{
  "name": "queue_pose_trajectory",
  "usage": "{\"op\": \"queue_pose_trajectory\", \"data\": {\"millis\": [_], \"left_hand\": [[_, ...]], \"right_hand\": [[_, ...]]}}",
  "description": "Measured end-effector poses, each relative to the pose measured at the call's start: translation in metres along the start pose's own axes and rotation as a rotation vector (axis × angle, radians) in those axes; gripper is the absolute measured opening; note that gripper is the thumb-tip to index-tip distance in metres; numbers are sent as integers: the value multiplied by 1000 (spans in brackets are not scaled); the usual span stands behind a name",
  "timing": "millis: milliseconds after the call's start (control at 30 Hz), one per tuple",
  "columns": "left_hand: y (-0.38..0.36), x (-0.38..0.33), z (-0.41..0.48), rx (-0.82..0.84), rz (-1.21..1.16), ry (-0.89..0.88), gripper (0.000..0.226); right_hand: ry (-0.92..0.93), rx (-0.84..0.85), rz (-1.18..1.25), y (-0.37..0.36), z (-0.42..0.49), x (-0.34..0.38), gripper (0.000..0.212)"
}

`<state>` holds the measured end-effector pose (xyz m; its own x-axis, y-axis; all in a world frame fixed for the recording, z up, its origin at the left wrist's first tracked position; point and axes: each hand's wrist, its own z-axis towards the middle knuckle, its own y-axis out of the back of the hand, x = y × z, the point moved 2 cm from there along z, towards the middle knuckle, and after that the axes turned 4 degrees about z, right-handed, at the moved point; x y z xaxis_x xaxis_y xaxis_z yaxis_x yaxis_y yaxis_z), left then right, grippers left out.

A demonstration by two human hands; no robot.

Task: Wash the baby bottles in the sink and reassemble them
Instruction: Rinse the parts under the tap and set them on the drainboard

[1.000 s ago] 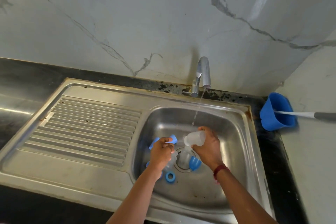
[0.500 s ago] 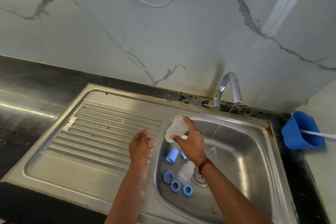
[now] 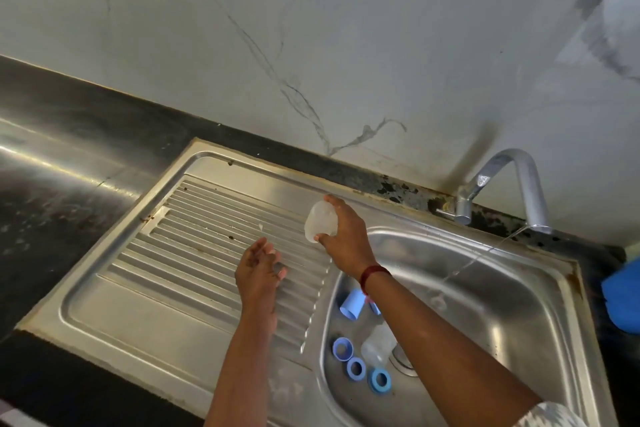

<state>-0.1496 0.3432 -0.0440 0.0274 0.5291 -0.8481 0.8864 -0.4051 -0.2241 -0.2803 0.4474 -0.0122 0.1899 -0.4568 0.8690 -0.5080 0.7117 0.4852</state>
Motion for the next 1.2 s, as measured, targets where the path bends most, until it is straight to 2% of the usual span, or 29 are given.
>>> {"op": "queue_pose_trajectory", "data": {"millis": [267, 533, 800, 1000, 1100, 1200], "left_hand": [[1, -1, 5, -6, -15, -1, 29], [-11, -1, -3, 7, 72, -23, 27], [-20, -4, -18, 46, 118, -38, 25], [-35, 3, -34, 91, 142, -5, 22], [-56, 19, -48, 249, 234, 100, 25], [-75, 39, -67, 387, 379, 181, 18]], "right_hand": [[33, 60, -88, -12, 10, -2, 82], [24, 25, -122, -9, 5, -6, 100], [-32, 13, -49, 8, -15, -17, 99], [-64, -28, 29, 27, -42, -35, 86], [-83, -55, 37, 42, -62, -52, 65], [-120, -76, -9, 57, -83, -77, 46]]}}
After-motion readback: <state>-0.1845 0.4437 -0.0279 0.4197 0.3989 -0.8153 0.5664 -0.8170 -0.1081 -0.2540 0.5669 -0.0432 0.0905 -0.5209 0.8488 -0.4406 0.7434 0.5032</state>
